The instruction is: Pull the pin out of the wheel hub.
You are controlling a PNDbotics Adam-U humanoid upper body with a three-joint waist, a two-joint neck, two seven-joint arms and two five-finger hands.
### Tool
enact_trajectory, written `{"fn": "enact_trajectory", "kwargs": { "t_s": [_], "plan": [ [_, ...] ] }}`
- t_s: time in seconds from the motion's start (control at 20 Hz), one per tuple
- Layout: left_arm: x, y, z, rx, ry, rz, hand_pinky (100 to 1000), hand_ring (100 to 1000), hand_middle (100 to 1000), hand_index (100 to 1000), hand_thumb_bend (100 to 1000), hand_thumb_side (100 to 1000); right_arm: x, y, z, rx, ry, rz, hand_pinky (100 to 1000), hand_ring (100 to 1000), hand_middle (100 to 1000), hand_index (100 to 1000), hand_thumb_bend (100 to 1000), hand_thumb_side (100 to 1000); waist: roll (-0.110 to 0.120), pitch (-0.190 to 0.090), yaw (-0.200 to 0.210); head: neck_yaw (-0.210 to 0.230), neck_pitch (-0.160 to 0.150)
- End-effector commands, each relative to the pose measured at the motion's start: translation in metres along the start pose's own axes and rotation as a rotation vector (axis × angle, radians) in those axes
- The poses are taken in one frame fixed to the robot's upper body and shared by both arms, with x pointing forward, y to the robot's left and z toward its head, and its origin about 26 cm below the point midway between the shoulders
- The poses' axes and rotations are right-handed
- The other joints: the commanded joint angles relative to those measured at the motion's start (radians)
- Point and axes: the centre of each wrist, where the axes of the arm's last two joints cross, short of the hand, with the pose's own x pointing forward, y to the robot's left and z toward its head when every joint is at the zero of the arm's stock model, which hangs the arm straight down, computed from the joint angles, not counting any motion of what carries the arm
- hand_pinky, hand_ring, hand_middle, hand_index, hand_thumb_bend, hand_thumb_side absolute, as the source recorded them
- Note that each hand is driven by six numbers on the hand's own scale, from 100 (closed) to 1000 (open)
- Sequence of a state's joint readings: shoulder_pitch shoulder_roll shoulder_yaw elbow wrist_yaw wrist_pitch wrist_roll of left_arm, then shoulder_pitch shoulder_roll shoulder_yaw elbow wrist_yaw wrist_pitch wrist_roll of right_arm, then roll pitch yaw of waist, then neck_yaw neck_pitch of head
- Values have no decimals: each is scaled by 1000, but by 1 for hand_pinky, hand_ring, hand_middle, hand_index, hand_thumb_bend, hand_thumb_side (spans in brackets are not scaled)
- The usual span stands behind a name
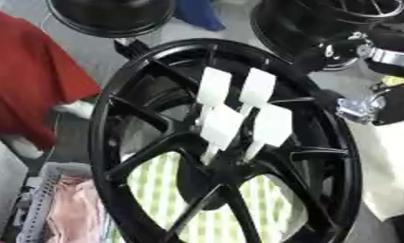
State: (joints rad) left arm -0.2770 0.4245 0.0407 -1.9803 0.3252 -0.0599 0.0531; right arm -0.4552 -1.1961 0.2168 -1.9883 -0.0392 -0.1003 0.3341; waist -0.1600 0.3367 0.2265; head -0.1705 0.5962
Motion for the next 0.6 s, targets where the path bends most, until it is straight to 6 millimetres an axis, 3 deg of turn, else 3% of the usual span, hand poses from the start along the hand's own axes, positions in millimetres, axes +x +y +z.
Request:
{"fn": "enact_trajectory", "kwargs": {
  "t_s": [0.05,0.6],
  "plan": [
    [8,3,-3,-15,-18,-17,945,706,664,814,100,723,4,-6,3,36,-2,28,770,776,706,852,244,604,6,-29,1,-4,2],
    [8,2,-2,-15,-10,-8,945,706,665,814,100,722,2,9,-1,60,55,51,788,802,741,878,302,533,6,-43,-1,-11,18]
  ]
}}
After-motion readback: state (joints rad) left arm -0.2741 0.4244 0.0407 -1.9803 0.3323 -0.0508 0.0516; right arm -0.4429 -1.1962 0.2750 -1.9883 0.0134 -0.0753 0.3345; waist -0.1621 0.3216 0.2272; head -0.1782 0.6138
